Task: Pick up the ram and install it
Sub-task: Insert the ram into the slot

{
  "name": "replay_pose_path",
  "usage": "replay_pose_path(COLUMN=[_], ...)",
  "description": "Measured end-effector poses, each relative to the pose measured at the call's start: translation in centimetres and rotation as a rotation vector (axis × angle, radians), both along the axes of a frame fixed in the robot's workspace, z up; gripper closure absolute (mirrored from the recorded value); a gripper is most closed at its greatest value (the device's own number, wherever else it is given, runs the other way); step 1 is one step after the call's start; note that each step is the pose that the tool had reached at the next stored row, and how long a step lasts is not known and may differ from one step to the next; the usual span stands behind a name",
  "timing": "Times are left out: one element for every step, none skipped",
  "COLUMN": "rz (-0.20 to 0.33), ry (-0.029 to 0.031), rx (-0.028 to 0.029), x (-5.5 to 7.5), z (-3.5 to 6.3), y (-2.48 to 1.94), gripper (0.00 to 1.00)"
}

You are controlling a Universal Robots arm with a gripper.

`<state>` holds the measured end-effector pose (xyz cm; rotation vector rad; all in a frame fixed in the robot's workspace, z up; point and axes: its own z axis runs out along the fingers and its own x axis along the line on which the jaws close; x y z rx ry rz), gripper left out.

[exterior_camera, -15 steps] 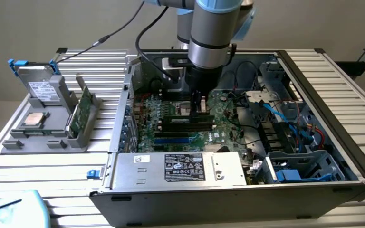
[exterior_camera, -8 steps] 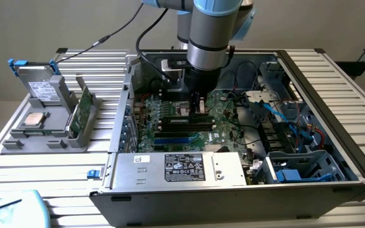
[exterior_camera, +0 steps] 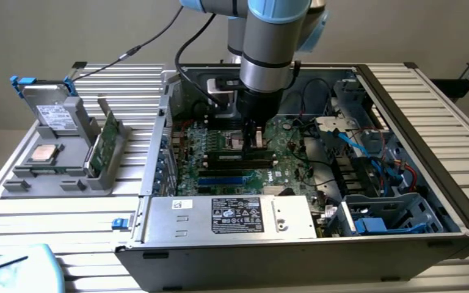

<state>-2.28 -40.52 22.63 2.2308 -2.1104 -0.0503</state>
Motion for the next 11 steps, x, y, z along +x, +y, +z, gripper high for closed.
replay_pose_path(rz=[0.0, 0.0, 0.0, 0.0, 0.0, 0.0, 0.0, 0.001, 0.002, 0.003, 0.003], ry=[0.0004, 0.0009, 0.0011, 0.0014, 0.0014, 0.0016, 0.0018, 0.0019, 0.002, 0.0023, 0.0026], rx=[-0.0011, -0.002, -0.002, -0.002, -0.0019, -0.0018, -0.0022, -0.0032, -0.0043, -0.0058, -0.0074], x=[0.0, 0.0, -0.01, -0.01, -0.01, -0.01, 0.0, 0.0, 0.0, 0.0, 0.0], z=[-0.03, -0.03, -0.03, -0.03, -0.04, -0.05, -0.05, -0.07, -0.08, -0.09, -0.11], y=[0.0, -0.01, -0.01, -0.01, 0.0, 0.0, 0.0, 0.01, 0.01, 0.0, 0.0], gripper=[0.86, 0.86, 0.86, 0.86, 0.86, 0.86, 0.86, 0.86, 0.86, 0.86, 0.86])
